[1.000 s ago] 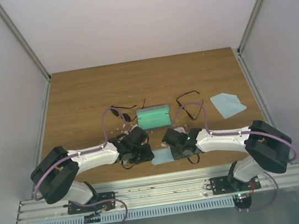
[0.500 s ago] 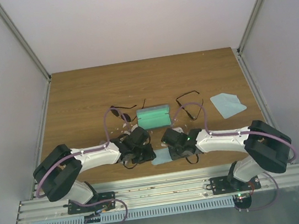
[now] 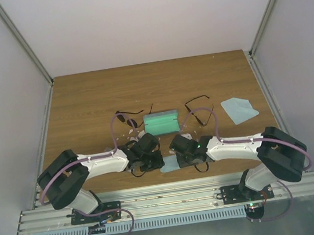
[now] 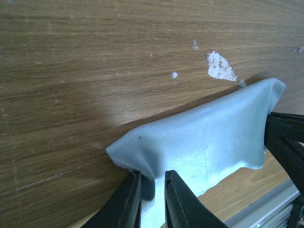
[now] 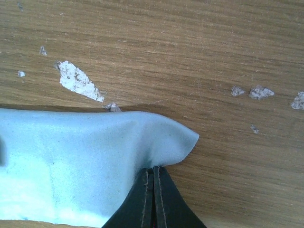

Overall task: Organize the sunglasses
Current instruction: Pick up the glasses cleaning cloth from the center of the board, then place the glasses cleaning cloth in the sunglasses case.

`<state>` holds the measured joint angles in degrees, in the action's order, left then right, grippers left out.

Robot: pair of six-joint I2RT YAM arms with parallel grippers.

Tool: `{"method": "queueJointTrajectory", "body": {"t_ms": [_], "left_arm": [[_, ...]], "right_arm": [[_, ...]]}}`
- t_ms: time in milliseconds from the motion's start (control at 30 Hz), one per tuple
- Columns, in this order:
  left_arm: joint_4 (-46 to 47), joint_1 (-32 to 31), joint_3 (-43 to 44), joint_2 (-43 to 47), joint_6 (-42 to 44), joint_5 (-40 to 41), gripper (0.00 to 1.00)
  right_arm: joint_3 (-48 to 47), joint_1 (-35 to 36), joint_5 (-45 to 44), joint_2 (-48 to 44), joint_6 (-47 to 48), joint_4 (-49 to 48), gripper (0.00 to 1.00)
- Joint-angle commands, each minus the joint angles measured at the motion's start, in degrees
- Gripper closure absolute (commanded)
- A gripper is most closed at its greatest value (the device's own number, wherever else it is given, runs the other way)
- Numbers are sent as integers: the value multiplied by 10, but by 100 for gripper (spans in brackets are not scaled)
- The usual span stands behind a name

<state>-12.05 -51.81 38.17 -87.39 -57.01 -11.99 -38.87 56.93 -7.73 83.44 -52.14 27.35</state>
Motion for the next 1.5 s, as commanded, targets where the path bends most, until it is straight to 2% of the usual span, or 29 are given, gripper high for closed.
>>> {"method": "queueJointTrajectory", "body": {"t_ms": [0,200,433,700,1067,1233,1467], "left_arm": [[-36,-8,-12,-35,0,26,84],[-45,-9,-9,-31,-1,42,100],[-40,-9,8,7,13,63,100],[-65,1,67,40,52,73,100],[-90,65,126,52,122,56,100],[-87,112,157,36,161,33,100],[-84,169,221,-45,221,2,100]], "right_arm": [[25,7,16,12,-11,11,99],[24,7,8,6,-15,13,99],[6,7,-29,-19,-14,31,99],[-46,0,-57,-44,13,61,99],[-134,-58,-65,-31,85,56,99],[-172,-97,-61,2,120,36,99],[-223,-147,-49,74,158,-1,99]]}}
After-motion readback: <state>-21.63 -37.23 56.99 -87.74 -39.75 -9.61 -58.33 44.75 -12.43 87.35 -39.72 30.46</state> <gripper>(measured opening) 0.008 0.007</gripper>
